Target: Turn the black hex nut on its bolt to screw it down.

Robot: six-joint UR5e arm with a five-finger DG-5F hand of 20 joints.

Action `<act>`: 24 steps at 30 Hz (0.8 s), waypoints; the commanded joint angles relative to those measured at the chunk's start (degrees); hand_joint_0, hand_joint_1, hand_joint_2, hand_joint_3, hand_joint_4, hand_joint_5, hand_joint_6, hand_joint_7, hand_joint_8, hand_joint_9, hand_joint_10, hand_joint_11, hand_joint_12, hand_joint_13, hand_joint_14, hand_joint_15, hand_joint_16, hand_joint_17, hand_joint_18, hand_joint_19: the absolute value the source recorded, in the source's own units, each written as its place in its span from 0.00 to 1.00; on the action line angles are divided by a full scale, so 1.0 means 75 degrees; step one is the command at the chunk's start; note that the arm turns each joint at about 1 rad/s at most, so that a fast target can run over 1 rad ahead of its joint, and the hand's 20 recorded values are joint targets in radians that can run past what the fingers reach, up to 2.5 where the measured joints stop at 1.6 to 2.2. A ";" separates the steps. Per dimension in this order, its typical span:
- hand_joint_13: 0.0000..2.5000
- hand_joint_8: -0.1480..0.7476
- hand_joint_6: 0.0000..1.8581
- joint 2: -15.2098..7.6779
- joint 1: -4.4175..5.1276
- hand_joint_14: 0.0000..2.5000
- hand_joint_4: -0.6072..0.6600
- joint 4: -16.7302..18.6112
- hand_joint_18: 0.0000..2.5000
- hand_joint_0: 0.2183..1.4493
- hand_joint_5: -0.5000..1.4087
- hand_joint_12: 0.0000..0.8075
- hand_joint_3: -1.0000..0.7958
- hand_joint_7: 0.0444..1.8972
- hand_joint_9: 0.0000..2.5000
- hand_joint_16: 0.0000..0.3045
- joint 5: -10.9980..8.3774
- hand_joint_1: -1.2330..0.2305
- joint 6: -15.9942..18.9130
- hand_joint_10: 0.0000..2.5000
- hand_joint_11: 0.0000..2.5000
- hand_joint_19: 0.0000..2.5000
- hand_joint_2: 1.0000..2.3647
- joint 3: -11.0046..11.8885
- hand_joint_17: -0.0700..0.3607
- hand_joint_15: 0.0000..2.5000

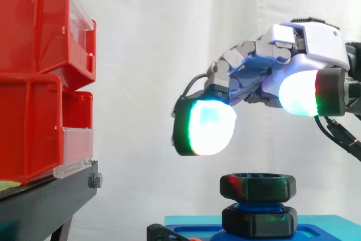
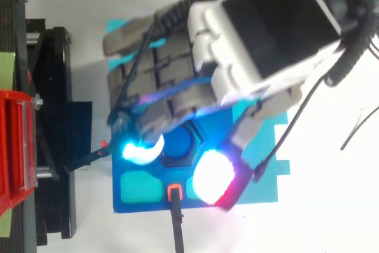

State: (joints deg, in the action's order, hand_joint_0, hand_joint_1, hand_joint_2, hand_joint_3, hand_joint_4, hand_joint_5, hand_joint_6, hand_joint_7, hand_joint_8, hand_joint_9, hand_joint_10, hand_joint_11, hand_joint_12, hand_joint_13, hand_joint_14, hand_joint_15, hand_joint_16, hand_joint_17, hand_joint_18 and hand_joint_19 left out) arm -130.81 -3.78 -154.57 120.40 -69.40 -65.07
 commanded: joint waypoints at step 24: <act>0.21 0.48 0.40 -0.0430 0.0539 0.00 0.64 0.0430 0.17 0.24 0.17 0.39 0.28 0.40 0.22 0.16 -0.0701 0.58 -0.0122 0.00 0.16 0.11 0.00 -0.0008 0.42 0.08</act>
State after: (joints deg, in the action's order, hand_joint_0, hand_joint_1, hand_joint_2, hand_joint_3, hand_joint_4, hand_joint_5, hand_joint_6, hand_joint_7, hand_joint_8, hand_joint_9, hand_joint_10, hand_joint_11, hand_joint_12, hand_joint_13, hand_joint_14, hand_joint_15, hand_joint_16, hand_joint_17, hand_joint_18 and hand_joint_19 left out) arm -133.88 0.56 -151.44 114.43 -70.31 -65.11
